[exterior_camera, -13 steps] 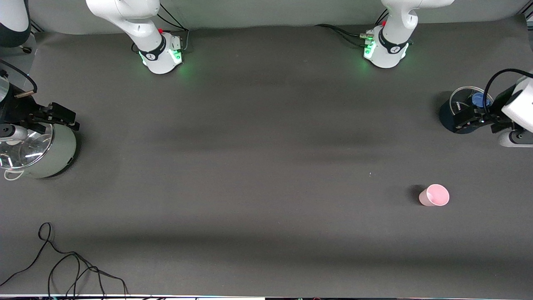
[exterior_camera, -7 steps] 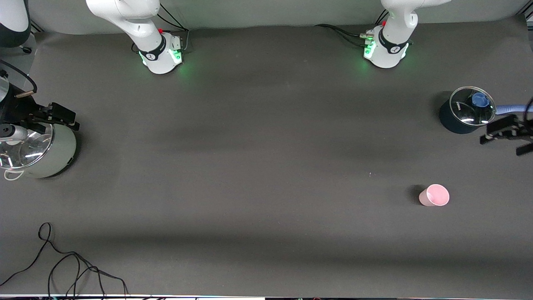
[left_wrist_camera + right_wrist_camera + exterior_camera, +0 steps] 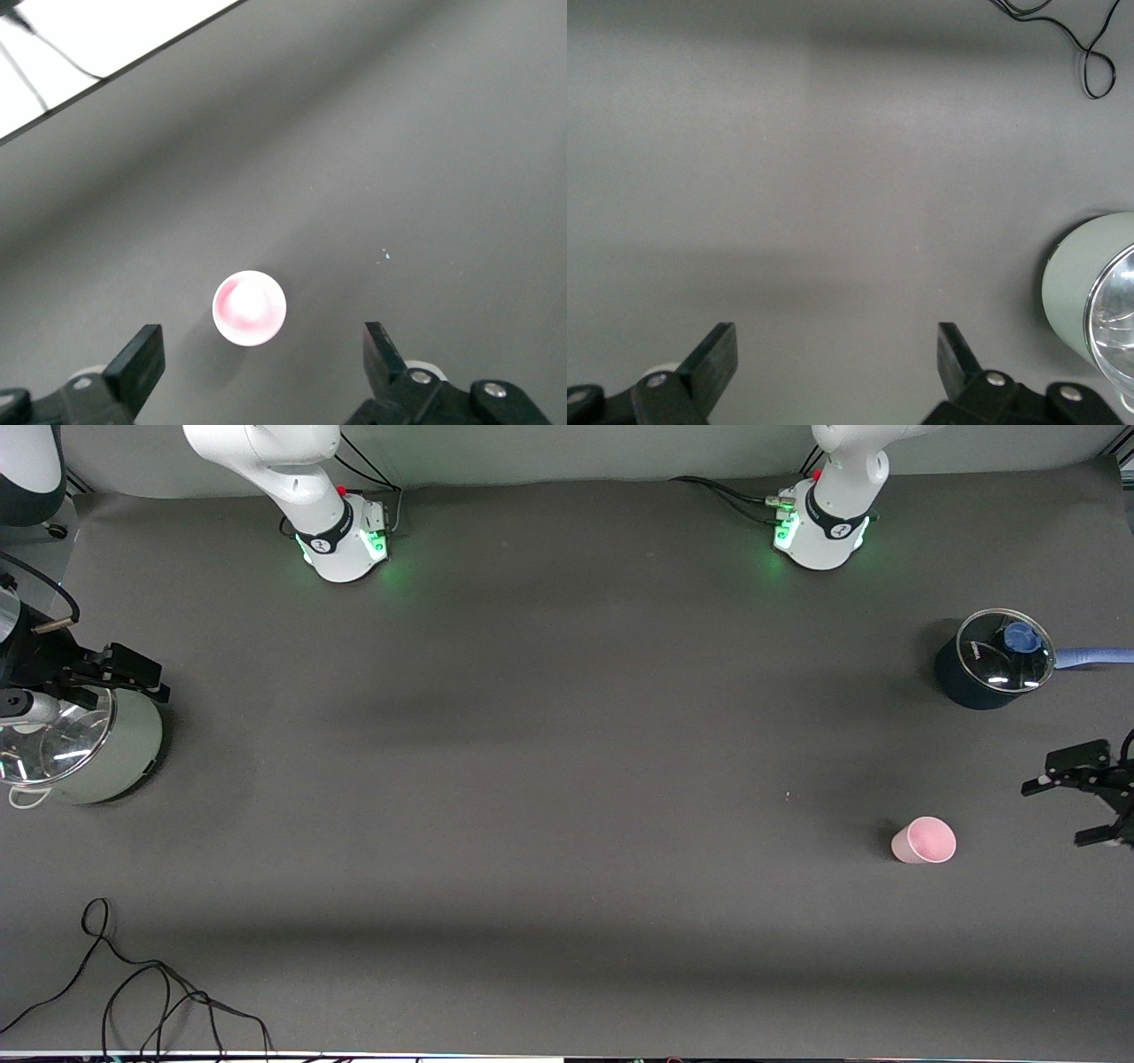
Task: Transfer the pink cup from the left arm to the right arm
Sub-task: 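Move the left gripper down toward the pink cup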
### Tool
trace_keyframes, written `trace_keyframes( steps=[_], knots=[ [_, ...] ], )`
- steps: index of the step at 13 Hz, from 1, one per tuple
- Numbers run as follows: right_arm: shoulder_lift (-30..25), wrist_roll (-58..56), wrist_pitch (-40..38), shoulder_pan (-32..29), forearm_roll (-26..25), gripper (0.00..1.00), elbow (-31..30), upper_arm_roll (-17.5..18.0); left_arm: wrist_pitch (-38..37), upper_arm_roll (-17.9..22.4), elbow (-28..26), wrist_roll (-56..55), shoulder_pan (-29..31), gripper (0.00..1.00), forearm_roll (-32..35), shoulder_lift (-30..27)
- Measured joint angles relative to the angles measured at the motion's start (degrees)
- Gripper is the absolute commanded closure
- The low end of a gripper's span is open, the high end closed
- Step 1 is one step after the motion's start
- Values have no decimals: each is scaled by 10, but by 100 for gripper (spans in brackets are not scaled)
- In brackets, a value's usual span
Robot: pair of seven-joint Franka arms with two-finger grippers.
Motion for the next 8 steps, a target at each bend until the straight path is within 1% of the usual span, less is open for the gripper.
trace_keyframes(
  steps=[3, 5, 8],
  knots=[
    [0, 0, -1, 0, 0, 0, 0, 0, 12, 0, 0, 146, 25, 0, -46, 54],
    [0, 0, -1, 0, 0, 0, 0, 0, 16, 1, 0, 262, 49, 0, -106, 94],
    [0, 0, -1, 0, 0, 0, 0, 0, 17, 1, -1, 457, 89, 0, -216, 166]
  ],
)
